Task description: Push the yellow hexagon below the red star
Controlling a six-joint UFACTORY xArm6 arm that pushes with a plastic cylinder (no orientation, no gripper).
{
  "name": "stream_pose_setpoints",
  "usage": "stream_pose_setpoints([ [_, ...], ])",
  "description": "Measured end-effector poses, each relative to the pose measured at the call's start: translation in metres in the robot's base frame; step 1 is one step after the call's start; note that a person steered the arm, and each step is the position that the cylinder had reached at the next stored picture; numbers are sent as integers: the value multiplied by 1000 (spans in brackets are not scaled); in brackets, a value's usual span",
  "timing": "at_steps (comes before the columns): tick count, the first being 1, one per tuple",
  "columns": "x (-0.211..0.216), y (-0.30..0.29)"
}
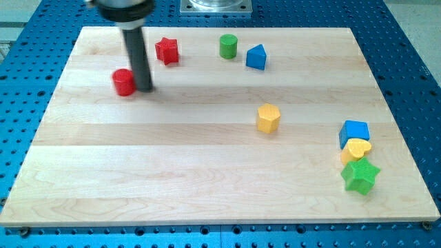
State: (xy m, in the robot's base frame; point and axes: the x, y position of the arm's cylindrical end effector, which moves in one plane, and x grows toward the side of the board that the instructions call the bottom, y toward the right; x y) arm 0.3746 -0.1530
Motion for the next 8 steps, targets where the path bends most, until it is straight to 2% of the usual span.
stream_pose_setpoints([
  [1, 21, 11],
  [2, 71, 29],
  [3, 128, 65],
  [4, 188, 133],
  [5, 193, 206],
  [6, 193, 248],
  [7, 179, 272],
  [8, 142, 297],
])
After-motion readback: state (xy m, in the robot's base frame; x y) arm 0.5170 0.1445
